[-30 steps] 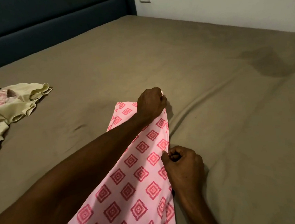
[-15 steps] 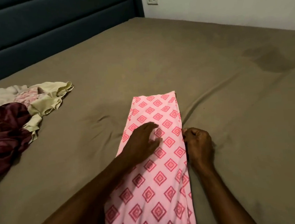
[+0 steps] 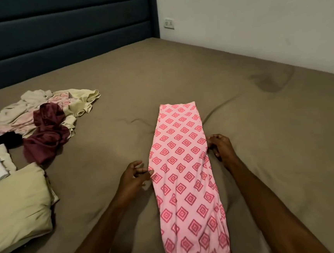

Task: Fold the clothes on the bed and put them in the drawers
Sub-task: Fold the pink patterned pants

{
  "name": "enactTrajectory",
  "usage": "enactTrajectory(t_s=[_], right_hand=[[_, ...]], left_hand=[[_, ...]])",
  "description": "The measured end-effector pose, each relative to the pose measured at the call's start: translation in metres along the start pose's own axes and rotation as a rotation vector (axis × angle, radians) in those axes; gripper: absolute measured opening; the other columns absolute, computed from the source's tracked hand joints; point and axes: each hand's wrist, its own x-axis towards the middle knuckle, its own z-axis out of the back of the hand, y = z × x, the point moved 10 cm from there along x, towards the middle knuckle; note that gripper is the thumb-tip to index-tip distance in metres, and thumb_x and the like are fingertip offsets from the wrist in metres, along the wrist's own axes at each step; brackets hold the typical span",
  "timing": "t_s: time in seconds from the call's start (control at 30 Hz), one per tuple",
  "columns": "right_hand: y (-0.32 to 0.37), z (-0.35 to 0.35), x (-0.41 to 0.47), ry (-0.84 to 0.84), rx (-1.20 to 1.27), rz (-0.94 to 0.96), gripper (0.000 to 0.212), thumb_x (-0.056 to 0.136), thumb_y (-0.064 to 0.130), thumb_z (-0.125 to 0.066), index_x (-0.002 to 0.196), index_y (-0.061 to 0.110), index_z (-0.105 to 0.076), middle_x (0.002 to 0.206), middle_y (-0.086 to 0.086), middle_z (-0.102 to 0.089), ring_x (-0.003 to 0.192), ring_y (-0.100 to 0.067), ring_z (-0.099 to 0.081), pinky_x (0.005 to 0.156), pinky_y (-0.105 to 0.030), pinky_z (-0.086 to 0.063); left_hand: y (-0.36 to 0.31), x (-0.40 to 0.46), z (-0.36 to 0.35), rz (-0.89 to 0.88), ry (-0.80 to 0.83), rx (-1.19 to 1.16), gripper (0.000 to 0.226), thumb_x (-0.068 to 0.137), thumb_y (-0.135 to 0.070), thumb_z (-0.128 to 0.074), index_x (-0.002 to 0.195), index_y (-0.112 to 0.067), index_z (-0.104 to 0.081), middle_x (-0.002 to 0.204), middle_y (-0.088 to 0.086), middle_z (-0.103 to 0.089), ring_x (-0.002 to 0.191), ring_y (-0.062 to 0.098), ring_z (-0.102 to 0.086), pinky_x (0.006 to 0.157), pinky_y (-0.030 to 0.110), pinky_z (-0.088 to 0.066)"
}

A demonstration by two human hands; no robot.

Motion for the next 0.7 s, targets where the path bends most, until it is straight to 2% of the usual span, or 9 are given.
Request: enactTrajectory(t_s=[0.1,0.17,0.23,0.3,0.4,0.5,0.57,0.63,0.7], right_hand=[[-0.01,-0.001,-0.027,0.046,-0.021,-0.051,0.029,0.093,0.02,-0.07,0.103,-0.006,-0.067,0.089,-0.03,-0.072,0.038,-0.015,-0.036,0.038,-0.022,-0.027],[-0.011,-0.006,-0.044,0.069,-0.024,-0.072,0.035,0.091,0.021,-0.075,0.106,-0.01,-0.067,0.091,-0.031,-0.072,0.04,-0.014,-0.038,0.039,-0.023,-0.031],[-0.009,-0.007,-0.056,0.086,-0.005,-0.1,0.036,0.09,0.018,-0.078,0.107,-0.012,-0.067,0.082,-0.024,-0.072,0.04,-0.013,-0.043,0.042,-0.022,-0.039],[-0.007,-0.009,-0.069,0.121,-0.032,-0.136,0.032,0.086,0.015,-0.082,0.099,-0.009,-0.067,0.076,-0.018,-0.07,0.047,-0.017,-0.053,0.047,-0.023,-0.047],[-0.015,-0.014,-0.089,0.179,-0.056,-0.181,0.036,0.079,0.008,-0.087,0.103,-0.01,-0.067,0.094,-0.026,-0.073,0.073,-0.03,-0.07,0.065,-0.03,-0.059],[-0.023,-0.012,-0.111,0.176,-0.002,-0.2,0.03,0.079,-0.002,-0.083,0.102,-0.01,-0.065,0.1,-0.027,-0.074,0.076,-0.027,-0.074,0.067,-0.03,-0.061],[-0.029,-0.004,-0.126,0.126,0.06,-0.199,0.037,0.079,0.009,-0.083,0.103,-0.015,-0.067,0.099,-0.028,-0.073,0.056,-0.022,-0.064,0.055,-0.027,-0.054],[-0.034,0.008,-0.14,0.067,0.098,-0.207,0.04,0.082,0.024,-0.079,0.102,-0.01,-0.072,0.093,-0.026,-0.072,0.039,-0.014,-0.034,0.038,-0.023,-0.029],[-0.041,0.012,-0.152,0.049,0.087,-0.244,0.03,0.084,0.03,-0.076,0.091,0.001,-0.073,0.081,-0.018,-0.073,0.037,-0.012,-0.022,0.039,-0.024,-0.013]], left_hand=[[0.02,-0.024,0.005,0.009,-0.027,-0.114,0.052,0.087,-0.009,-0.08,0.134,-0.009,-0.055,0.114,0.018,-0.071,0.087,0.026,-0.072,0.061,0.023,-0.055],[0.035,-0.055,0.009,-0.014,-0.018,-0.149,0.043,0.088,-0.001,-0.075,0.127,-0.011,-0.061,0.104,0.017,-0.072,0.092,0.036,-0.072,0.068,0.023,-0.058],[0.047,-0.087,0.013,-0.027,-0.002,-0.181,0.04,0.087,-0.006,-0.078,0.122,-0.019,-0.066,0.099,0.015,-0.074,0.097,0.035,-0.073,0.076,0.033,-0.061],[0.053,-0.114,0.012,-0.005,0.031,-0.198,0.039,0.087,-0.009,-0.08,0.121,-0.024,-0.068,0.094,0.016,-0.073,0.085,0.028,-0.073,0.076,0.039,-0.061],[0.05,-0.135,0.008,-0.04,0.09,-0.13,0.035,0.086,-0.013,-0.082,0.117,-0.026,-0.07,0.086,0.016,-0.072,0.07,0.027,-0.069,0.068,0.039,-0.06],[0.044,-0.141,0.005,-0.099,0.11,0.041,0.029,0.084,-0.027,-0.083,0.11,-0.03,-0.07,0.081,0.005,-0.075,0.073,0.025,-0.072,0.069,0.042,-0.062],[0.048,-0.14,0.006,-0.122,0.091,0.076,0.032,0.083,-0.029,-0.084,0.111,-0.033,-0.069,0.08,0.001,-0.074,0.072,0.02,-0.071,0.071,0.043,-0.062],[0.05,-0.139,0.004,-0.165,0.102,0.107,0.041,0.082,-0.03,-0.085,0.118,-0.037,-0.065,0.082,-0.002,-0.074,0.072,0.016,-0.07,0.073,0.042,-0.062],[0.051,-0.141,0.004,-0.247,0.113,0.189,0.056,0.081,-0.026,-0.085,0.13,-0.037,-0.06,0.085,-0.009,-0.073,0.074,0.011,-0.068,0.074,0.035,-0.059]])
